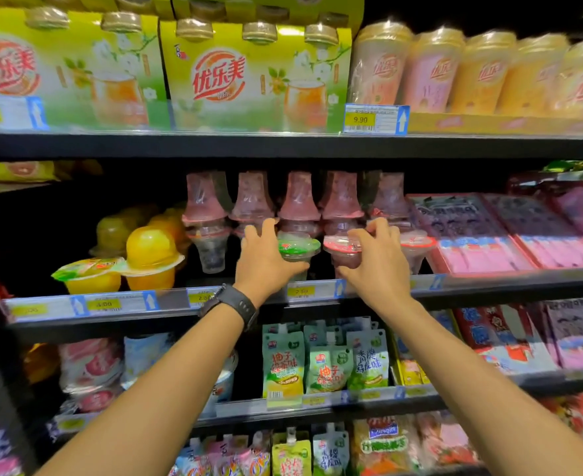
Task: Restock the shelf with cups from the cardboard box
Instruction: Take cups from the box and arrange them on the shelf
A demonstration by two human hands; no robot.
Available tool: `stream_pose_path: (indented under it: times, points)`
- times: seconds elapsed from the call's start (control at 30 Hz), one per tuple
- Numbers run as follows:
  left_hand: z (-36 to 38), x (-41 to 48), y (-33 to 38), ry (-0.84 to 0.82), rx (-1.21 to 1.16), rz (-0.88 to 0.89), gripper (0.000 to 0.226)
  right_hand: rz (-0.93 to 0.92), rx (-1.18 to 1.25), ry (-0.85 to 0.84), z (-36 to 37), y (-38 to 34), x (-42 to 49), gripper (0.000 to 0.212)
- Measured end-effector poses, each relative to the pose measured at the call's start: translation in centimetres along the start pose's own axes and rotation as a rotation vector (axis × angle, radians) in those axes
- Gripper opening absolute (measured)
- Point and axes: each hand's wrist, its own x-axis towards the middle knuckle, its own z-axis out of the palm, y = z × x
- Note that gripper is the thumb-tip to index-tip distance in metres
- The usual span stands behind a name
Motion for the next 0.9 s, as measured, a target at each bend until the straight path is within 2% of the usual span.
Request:
stream_pose_path:
  times: [0.07, 0.17, 0.47, 0.7, 0.9]
  points:
    - [0.4, -0.4, -0.1, 0.078, 0.028, 0.092, 0.074, -0.043, -0.010, -0.014, 0.0, 0.3, 0.2, 0.059]
    - [1.0, -0.3, 0.0, 0.064, 0.054, 0.141, 0.059, -0.059, 0.001, -0.045, -0.1, 0.6, 0.5, 0.057]
    - [2.3, 0.1, 0.9, 0.130, 0.111, 0.130, 0.057, -0.103, -0.068, -0.113, -0.3, 1.1, 1.4, 0.049]
    - [2.9, 0.0, 1.6, 0.150, 0.133, 0.090, 0.056, -0.121, -0.072, -0.185, -0.7, 1.7, 2.0, 0.065]
    - [3.2, 0.0, 2.0, 0.154, 0.148, 0.073, 0.056, -0.138, -0.048, -0.197, -0.5, 1.9, 1.8, 0.062]
